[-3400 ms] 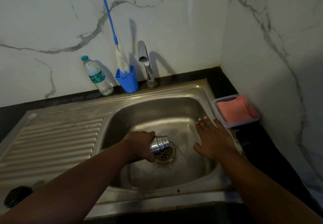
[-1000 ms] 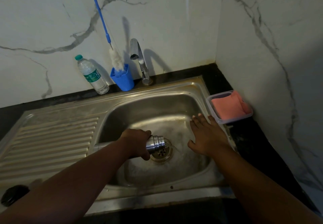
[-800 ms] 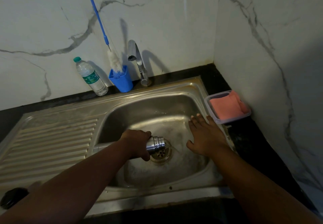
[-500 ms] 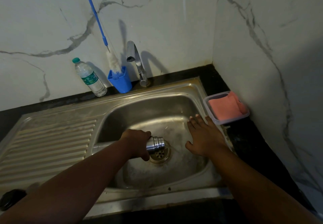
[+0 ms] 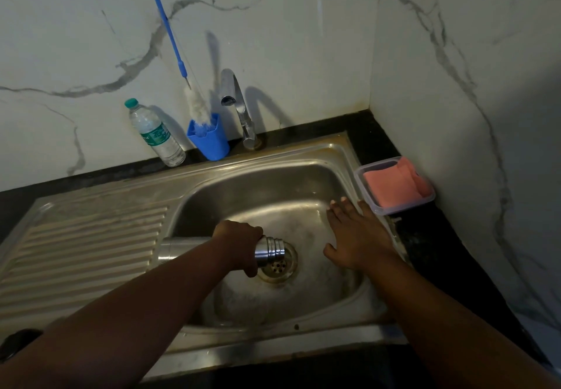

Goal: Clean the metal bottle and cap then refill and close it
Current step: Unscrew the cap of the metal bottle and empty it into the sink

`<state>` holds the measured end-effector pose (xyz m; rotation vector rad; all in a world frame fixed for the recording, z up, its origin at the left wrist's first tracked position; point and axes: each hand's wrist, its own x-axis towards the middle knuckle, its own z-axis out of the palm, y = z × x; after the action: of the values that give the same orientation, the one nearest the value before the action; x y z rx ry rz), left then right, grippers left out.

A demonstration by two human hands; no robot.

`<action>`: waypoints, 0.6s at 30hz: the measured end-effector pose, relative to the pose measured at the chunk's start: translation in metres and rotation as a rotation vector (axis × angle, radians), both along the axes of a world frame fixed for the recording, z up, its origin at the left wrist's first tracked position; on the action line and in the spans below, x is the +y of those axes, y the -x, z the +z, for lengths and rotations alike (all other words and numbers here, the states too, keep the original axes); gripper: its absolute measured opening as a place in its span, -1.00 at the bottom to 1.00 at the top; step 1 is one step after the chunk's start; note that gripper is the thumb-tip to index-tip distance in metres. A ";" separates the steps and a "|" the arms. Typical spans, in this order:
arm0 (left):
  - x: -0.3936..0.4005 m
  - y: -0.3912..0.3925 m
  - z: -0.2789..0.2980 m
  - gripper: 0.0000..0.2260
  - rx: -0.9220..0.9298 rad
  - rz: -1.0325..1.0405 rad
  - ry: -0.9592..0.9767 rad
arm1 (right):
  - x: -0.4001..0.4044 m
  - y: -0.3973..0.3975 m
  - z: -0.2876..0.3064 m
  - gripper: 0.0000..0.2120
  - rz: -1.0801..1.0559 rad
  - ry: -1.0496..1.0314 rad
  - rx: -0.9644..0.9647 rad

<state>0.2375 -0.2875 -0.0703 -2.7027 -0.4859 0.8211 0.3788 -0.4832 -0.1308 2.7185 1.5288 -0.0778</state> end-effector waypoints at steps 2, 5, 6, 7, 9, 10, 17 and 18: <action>0.000 0.000 -0.001 -0.38 0.013 -0.016 -0.023 | 0.000 0.000 0.000 -0.22 -0.001 -0.003 0.001; -0.001 0.000 -0.002 -0.39 0.036 -0.024 -0.057 | 0.001 0.000 0.000 -0.23 0.002 0.009 0.002; -0.001 0.001 -0.002 -0.39 0.041 -0.022 -0.067 | 0.001 0.000 0.001 -0.23 0.002 0.011 0.002; -0.002 0.001 -0.003 -0.39 0.042 -0.018 -0.074 | 0.001 0.000 0.000 -0.23 0.001 0.011 0.001; -0.002 0.003 -0.005 -0.40 0.027 -0.011 -0.087 | 0.000 0.000 0.000 -0.23 -0.001 0.011 -0.002; -0.002 0.004 -0.006 -0.40 0.016 -0.010 -0.095 | 0.000 0.000 0.001 -0.22 -0.002 0.014 -0.004; -0.001 0.007 -0.013 -0.36 -0.003 -0.006 -0.175 | 0.000 0.001 0.002 -0.19 -0.004 0.024 -0.014; -0.001 0.007 -0.013 -0.35 0.003 -0.004 -0.181 | 0.000 0.001 0.001 -0.19 -0.003 0.026 -0.015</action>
<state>0.2303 -0.2882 -0.0832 -2.5353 -0.5274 0.7418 0.3780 -0.4835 -0.1294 2.6953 1.5089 -0.0767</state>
